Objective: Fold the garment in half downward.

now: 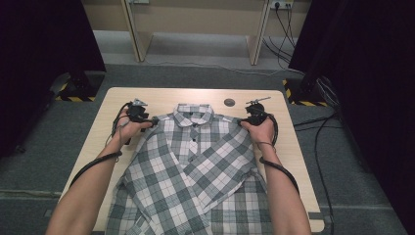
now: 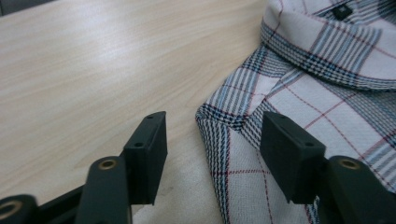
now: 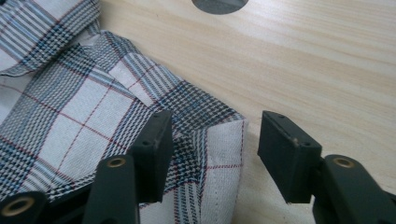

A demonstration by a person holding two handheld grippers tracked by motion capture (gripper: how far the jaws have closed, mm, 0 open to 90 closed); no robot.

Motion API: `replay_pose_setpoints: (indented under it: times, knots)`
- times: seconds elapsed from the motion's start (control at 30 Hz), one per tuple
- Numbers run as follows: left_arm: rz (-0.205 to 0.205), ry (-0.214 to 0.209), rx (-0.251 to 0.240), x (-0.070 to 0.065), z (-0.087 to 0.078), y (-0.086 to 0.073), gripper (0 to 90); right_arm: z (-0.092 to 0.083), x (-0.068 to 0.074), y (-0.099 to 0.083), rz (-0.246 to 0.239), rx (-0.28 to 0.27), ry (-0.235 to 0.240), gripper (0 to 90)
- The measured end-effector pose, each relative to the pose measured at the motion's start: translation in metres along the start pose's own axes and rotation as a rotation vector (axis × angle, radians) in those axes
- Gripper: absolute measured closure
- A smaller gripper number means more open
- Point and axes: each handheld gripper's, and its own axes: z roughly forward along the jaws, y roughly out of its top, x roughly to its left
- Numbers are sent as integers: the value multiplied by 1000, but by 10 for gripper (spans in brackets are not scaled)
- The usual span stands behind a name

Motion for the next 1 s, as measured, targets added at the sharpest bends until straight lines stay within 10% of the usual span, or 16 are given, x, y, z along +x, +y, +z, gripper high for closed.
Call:
replay_pose_setpoints:
  times: [0.23, 0.37, 0.63, 1.0]
  knots:
    - [-17, -30, -19, -3, 2, -4, 640, 8, 3, -7, -8, -13, -2, 688]
    - [-103, -5, -2, -11, 2, -2, 857, 8, 7, -7, 3, -17, 15, 807]
    - [-196, 20, -66, -13, -6, 3, 871, 4, 15, -7, -2, -46, -34, 841]
    - [-200, 34, -235, -21, -32, 30, 872, -20, 24, 3, 0, -180, -105, 843]
